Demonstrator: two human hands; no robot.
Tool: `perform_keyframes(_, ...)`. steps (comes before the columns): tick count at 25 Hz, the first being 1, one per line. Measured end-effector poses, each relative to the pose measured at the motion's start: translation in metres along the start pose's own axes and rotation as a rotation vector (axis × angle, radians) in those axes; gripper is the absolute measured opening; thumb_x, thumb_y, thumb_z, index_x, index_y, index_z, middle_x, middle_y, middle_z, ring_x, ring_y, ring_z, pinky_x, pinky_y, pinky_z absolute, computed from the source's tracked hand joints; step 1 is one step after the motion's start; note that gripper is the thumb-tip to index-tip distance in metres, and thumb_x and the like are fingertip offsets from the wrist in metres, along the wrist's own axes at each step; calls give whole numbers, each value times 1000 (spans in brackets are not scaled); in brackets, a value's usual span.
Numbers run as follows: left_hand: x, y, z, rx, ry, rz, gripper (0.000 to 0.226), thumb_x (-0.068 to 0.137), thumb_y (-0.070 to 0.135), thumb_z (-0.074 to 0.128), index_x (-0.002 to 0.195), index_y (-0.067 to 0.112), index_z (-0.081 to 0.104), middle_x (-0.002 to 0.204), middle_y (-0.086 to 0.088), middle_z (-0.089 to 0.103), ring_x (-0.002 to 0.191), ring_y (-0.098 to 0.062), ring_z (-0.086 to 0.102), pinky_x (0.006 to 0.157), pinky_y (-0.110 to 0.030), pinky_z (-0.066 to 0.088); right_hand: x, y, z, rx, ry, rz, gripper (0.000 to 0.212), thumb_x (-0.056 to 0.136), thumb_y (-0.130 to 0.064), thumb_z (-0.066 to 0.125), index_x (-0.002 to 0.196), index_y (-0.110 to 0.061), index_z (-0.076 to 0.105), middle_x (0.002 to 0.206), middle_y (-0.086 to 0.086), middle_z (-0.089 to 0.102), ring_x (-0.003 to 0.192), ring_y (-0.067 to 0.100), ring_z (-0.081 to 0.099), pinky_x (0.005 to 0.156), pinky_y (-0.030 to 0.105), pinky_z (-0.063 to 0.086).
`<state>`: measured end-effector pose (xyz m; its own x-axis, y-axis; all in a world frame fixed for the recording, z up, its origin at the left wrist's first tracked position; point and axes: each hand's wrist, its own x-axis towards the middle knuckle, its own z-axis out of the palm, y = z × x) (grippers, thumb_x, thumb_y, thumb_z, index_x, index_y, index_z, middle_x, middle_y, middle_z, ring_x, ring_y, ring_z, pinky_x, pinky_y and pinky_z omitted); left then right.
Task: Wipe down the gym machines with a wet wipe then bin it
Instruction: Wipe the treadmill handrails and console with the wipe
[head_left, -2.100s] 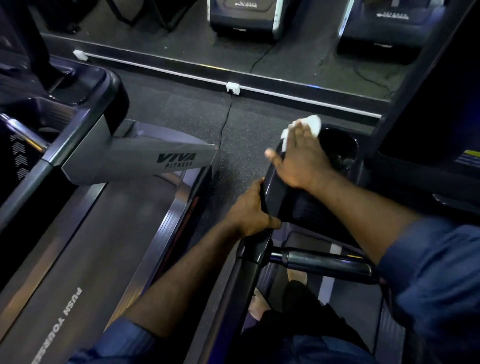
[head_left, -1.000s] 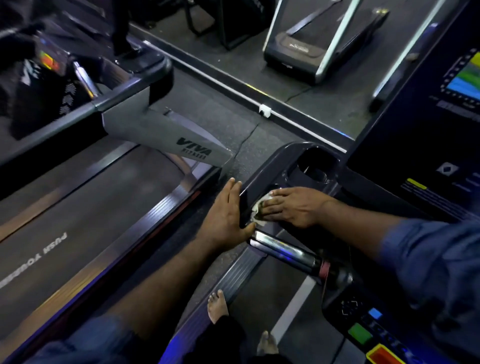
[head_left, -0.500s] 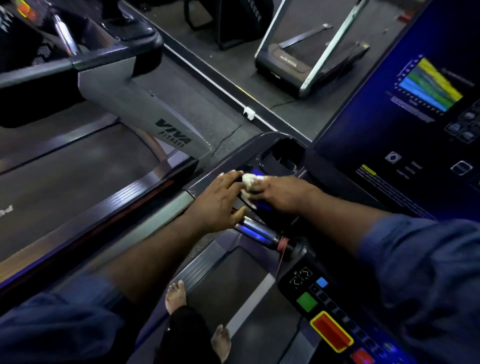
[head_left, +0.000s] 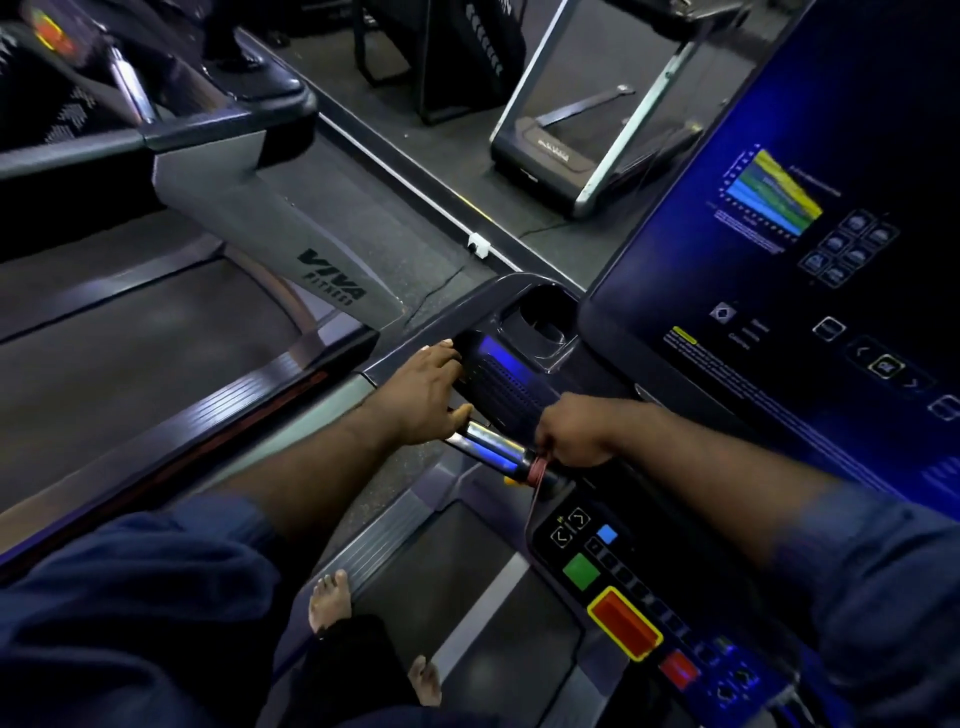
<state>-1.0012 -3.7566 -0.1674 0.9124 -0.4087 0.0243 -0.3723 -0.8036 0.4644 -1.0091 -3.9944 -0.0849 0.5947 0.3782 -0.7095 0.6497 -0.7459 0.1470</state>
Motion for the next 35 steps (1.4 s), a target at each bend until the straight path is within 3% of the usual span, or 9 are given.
perform_keyframes(7, 3, -10, 1, 45, -13, 30, 62, 92, 53, 68, 130, 5, 64, 147, -11, 55, 152, -24, 34, 127, -36, 25, 14, -10, -2, -76, -7, 192, 31, 98, -22, 60, 126, -8, 64, 129, 14, 63, 116, 38, 65, 93, 40, 56)
perform_keyframes(11, 15, -11, -14, 151, -56, 56, 72, 75, 76, 49, 115, 18, 64, 125, 0, 60, 124, -23, 55, 101, -41, 48, 12, -6, -16, 7, 2, 295, 36, 101, -22, 55, 134, -10, 60, 135, 16, 60, 122, 38, 63, 96, 42, 56)
perform_keyframes(14, 35, -21, -27, 175, -59, 130, 63, 75, 71, 62, 115, 24, 62, 119, 4, 59, 110, -19, 53, 89, -37, 47, 22, 14, -30, 243, 213, 365, 33, 97, -37, 65, 113, -9, 69, 117, 19, 69, 103, 38, 70, 80, 35, 54)
perform_keyframes(17, 63, -36, -33, 77, -9, 152, 56, 80, 54, 74, 122, 19, 61, 126, -1, 59, 113, -25, 54, 95, -43, 47, 49, 14, -40, 411, 709, 491, 19, 100, -31, 63, 98, -12, 65, 107, 13, 59, 90, 40, 65, 68, 43, 52)
perform_keyframes(19, 84, -45, -34, 33, -13, 130, 59, 81, 52, 75, 127, 19, 58, 131, -3, 55, 117, -26, 52, 97, -43, 46, 67, 6, -40, 339, 648, 520, 8, 100, -16, 57, 104, -17, 63, 112, 8, 56, 102, 33, 61, 79, 44, 54)
perform_keyframes(23, 122, -58, -33, -120, -15, 103, 63, 81, 49, 73, 133, 19, 52, 132, -4, 53, 122, -26, 49, 106, -43, 44, 93, 9, -45, 516, 562, 626, 25, 88, -4, 57, 104, -16, 71, 107, 5, 68, 103, 32, 67, 84, 39, 55)
perform_keyframes(26, 149, -54, -31, -186, -61, 94, 77, 77, 53, 70, 141, 16, 47, 139, -5, 49, 126, -27, 47, 109, -44, 42, 117, 19, -59, 808, 728, 744, 17, 90, -15, 68, 102, -21, 78, 100, 5, 72, 91, 31, 70, 78, 38, 59)
perform_keyframes(30, 158, -49, -18, -227, -42, 107, 91, 74, 63, 62, 147, 13, 41, 149, -8, 41, 132, -27, 37, 115, -44, 37, 136, 25, -76, 884, 1162, 948, 19, 92, 1, 60, 107, -8, 67, 113, 12, 57, 101, 25, 54, 88, 25, 42)
perform_keyframes(35, 160, -57, -9, -72, 13, 163, 109, 69, 81, 64, 149, 10, 42, 154, -12, 39, 138, -32, 40, 117, -49, 37, 143, 3, -41, 1076, 1006, 714, 25, 90, 8, 65, 106, -7, 76, 110, 5, 71, 103, 20, 67, 94, 8, 42)
